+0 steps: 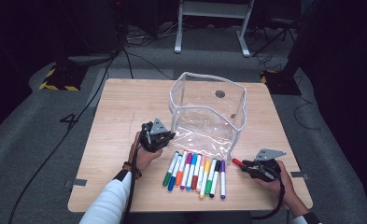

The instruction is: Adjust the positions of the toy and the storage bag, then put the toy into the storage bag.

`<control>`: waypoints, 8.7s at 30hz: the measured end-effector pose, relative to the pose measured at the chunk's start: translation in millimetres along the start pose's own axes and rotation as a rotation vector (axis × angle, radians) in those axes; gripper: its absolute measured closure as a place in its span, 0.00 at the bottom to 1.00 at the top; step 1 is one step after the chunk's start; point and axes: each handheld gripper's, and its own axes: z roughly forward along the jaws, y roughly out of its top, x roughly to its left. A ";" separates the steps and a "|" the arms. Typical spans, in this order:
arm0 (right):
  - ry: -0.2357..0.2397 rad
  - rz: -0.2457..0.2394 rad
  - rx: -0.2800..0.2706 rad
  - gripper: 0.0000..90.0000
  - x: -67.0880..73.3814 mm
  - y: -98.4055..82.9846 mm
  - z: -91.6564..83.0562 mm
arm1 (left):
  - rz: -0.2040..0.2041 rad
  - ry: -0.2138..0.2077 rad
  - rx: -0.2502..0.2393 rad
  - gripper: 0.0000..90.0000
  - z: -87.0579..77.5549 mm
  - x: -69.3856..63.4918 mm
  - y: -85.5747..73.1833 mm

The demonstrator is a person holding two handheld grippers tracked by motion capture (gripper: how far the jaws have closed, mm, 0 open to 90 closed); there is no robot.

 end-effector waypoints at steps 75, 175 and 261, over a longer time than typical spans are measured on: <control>-0.089 0.106 -0.244 0.83 -47.5 14.5 -55.4 | -0.065 0.040 0.209 0.17 -80.5 -1.7 -109.2; 0.186 -0.293 0.247 0.83 5.3 275.9 12.6 | -0.049 0.026 0.207 0.17 -80.5 -1.6 -109.3; 0.019 -0.059 -0.055 0.38 60.6 30.5 -1.6 | -0.045 0.024 0.205 0.17 -80.4 -1.8 -109.2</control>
